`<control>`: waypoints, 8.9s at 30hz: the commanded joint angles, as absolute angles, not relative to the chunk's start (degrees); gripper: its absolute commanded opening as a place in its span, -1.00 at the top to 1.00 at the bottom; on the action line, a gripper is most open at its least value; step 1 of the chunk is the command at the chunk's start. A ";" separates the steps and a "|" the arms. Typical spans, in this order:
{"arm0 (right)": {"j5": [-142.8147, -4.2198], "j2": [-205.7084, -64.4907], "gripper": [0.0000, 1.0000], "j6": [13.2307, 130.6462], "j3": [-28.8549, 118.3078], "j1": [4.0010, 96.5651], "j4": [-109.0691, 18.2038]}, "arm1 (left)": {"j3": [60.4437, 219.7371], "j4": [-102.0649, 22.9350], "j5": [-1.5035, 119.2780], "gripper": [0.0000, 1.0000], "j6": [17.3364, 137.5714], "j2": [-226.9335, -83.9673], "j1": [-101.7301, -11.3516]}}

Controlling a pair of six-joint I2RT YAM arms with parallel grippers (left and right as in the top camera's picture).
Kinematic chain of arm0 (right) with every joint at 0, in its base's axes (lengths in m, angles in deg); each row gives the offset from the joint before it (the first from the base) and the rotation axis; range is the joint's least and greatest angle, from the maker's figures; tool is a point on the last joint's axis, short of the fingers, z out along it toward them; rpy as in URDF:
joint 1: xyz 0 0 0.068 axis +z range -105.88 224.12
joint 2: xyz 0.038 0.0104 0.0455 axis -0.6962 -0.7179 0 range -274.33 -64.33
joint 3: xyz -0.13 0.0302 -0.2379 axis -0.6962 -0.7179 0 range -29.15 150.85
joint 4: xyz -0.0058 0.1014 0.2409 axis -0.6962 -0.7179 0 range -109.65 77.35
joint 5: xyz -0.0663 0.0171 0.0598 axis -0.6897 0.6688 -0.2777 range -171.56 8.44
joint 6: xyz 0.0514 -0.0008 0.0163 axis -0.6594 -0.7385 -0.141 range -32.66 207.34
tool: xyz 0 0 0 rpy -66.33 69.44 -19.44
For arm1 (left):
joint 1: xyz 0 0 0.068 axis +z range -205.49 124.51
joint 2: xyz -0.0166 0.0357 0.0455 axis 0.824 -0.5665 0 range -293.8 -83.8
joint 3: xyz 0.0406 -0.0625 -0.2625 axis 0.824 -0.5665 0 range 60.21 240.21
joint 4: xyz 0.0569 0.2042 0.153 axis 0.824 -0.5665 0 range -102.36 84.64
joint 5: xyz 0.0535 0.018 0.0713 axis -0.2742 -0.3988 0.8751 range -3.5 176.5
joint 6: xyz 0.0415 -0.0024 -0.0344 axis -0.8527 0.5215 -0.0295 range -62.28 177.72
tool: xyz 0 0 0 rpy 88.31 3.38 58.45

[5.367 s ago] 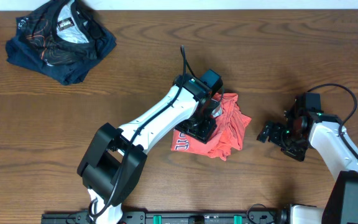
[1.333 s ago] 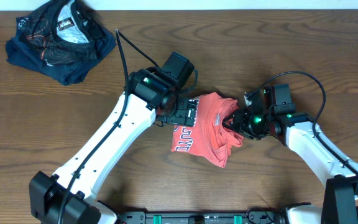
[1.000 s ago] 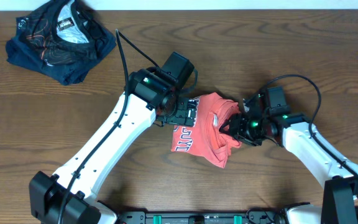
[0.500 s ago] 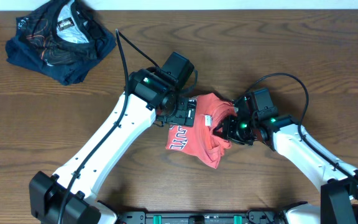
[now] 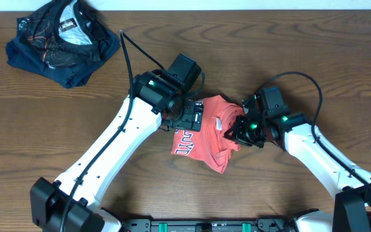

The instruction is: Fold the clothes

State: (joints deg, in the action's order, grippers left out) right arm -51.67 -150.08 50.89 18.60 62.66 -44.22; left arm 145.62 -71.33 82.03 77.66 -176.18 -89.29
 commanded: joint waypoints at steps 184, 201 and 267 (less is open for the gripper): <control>-61.35 -161.34 0.51 62.15 44.06 68.13 -68.26 | 144.75 -74.72 85.73 -0.93 77.95 -176.31 -83.41; -57.97 -166.37 0.49 58.65 40.26 69.33 -62.82 | 144.72 -74.74 85.73 -0.93 77.95 -176.31 -83.41; -73.79 -167.76 0.72 58.63 47.47 73.53 -79.93 | 144.70 -74.53 85.73 -0.93 77.95 -176.31 -83.41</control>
State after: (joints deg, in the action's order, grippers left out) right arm -74.49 -169.67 59.06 43.82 73.88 -79.96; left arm 145.05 -74.35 85.22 77.64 -176.18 -83.65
